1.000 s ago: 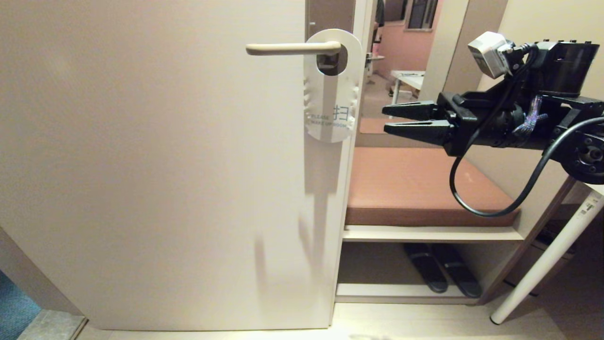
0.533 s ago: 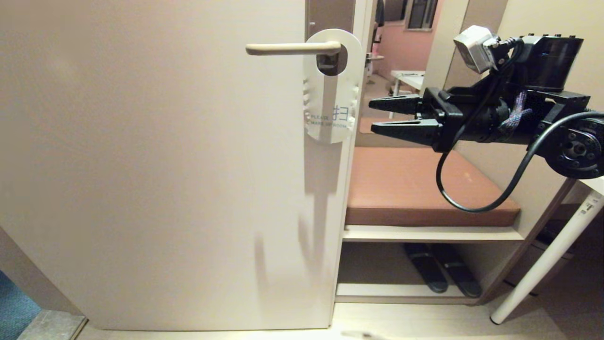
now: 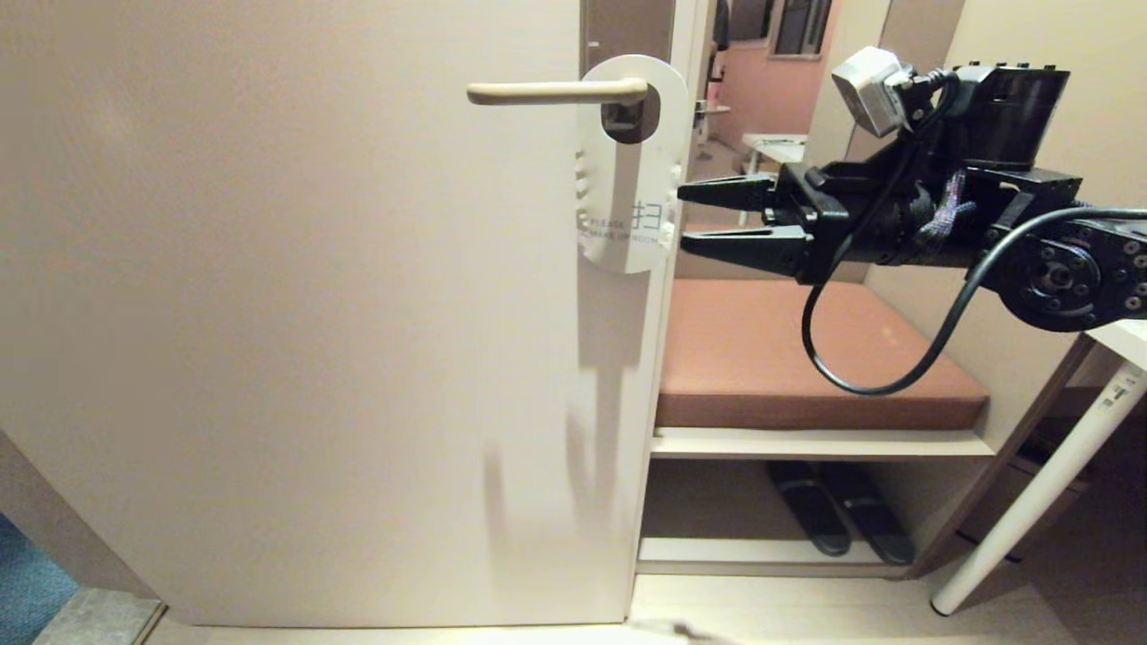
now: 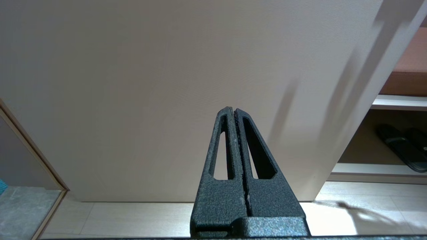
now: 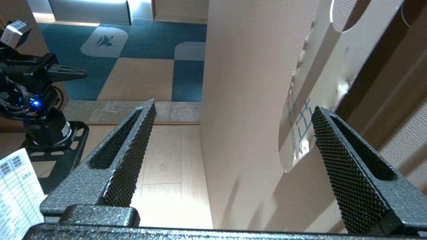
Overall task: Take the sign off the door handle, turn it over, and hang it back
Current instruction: Take down the sign
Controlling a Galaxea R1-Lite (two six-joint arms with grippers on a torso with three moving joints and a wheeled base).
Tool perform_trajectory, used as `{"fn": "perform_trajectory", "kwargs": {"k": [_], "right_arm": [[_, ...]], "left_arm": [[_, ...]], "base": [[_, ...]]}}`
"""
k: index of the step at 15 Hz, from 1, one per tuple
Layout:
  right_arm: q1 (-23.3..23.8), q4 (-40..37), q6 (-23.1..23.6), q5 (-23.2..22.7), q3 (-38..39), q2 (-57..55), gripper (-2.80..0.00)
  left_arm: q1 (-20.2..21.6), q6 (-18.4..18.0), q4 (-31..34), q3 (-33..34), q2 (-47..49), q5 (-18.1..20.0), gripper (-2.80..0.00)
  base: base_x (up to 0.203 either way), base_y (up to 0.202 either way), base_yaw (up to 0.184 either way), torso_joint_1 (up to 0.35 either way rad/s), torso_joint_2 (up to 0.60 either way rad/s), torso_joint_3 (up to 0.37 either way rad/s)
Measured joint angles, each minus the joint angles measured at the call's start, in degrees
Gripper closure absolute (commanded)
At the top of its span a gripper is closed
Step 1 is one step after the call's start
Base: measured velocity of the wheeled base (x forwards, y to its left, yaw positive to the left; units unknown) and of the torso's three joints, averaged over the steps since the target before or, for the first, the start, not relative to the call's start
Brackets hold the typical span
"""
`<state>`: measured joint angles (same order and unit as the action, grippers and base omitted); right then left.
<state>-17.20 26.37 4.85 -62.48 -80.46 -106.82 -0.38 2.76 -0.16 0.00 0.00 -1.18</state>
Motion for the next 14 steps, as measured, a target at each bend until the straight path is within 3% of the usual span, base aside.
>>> {"fn": "perform_trajectory", "kwargs": {"k": [14], "right_arm": [[1.25,-0.40,-0.30,0.10,-1.40,0.57,-2.80]], "left_arm": [[0.02,0.02,0.00,0.00,0.00,-0.02,0.00]], "base": [[0.000,0.000,0.000,0.000,0.00,0.000]]}}
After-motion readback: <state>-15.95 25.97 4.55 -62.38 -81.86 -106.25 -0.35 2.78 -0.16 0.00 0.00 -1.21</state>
